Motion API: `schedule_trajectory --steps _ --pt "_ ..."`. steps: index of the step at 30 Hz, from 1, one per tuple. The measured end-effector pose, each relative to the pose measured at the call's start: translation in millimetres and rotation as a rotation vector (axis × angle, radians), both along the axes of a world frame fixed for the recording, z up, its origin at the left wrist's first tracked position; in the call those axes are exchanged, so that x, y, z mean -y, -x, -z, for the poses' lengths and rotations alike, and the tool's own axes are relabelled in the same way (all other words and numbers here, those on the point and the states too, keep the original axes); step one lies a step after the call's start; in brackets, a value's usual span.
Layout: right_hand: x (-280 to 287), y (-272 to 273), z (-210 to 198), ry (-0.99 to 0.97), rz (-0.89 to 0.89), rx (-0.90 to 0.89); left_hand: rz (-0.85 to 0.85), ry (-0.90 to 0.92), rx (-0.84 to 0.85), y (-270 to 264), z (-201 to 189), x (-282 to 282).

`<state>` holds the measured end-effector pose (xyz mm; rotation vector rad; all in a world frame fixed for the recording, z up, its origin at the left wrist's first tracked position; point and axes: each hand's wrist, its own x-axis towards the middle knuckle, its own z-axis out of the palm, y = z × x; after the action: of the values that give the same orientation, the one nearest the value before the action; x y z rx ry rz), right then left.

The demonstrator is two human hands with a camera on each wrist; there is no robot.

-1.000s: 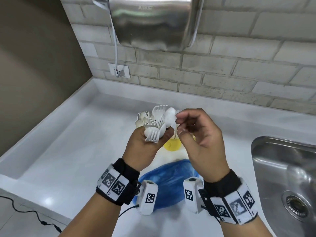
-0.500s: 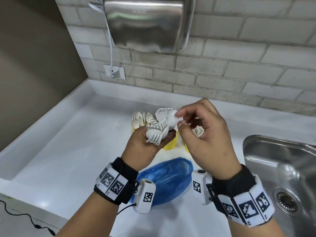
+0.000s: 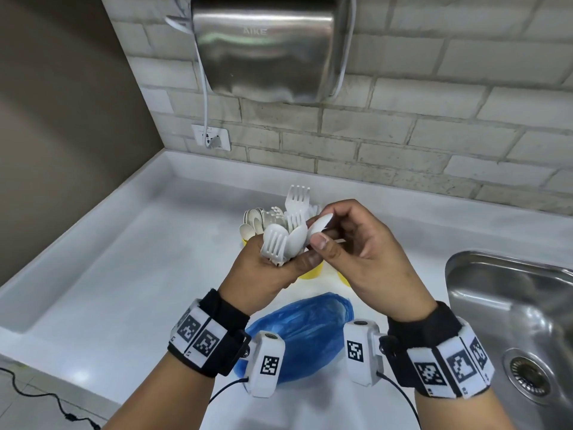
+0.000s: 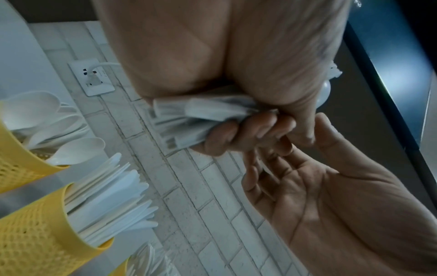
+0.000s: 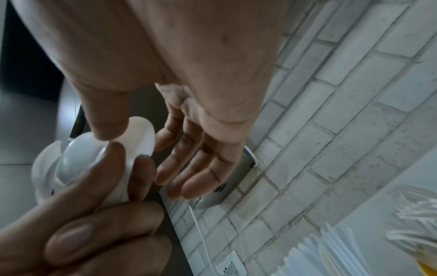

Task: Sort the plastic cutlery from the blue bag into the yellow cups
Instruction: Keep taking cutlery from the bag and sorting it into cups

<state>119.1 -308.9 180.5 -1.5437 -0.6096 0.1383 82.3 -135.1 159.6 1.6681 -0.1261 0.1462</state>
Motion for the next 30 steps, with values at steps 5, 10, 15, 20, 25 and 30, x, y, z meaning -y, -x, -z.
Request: schedule_trajectory --steps 5,10,15,20,25,30 --pt "2 1 -2 0.000 0.045 0.079 -0.040 -0.029 0.029 -4 1 1" --pt "4 0 -10 0.085 0.131 0.249 -0.017 -0.073 0.034 -6 6 3" --pt "1 -7 -20 0.119 0.203 0.444 -0.003 -0.054 0.022 -5 8 5" --pt "0 -11 -34 -0.240 0.383 0.336 -0.021 -0.061 -0.029 -4 14 2" --pt "6 -15 -54 -0.615 0.533 0.138 -0.029 -0.104 -0.049 -2 12 0" --pt "1 -11 -41 -0.139 0.345 0.259 -0.081 -0.125 -0.073 -8 18 -4"
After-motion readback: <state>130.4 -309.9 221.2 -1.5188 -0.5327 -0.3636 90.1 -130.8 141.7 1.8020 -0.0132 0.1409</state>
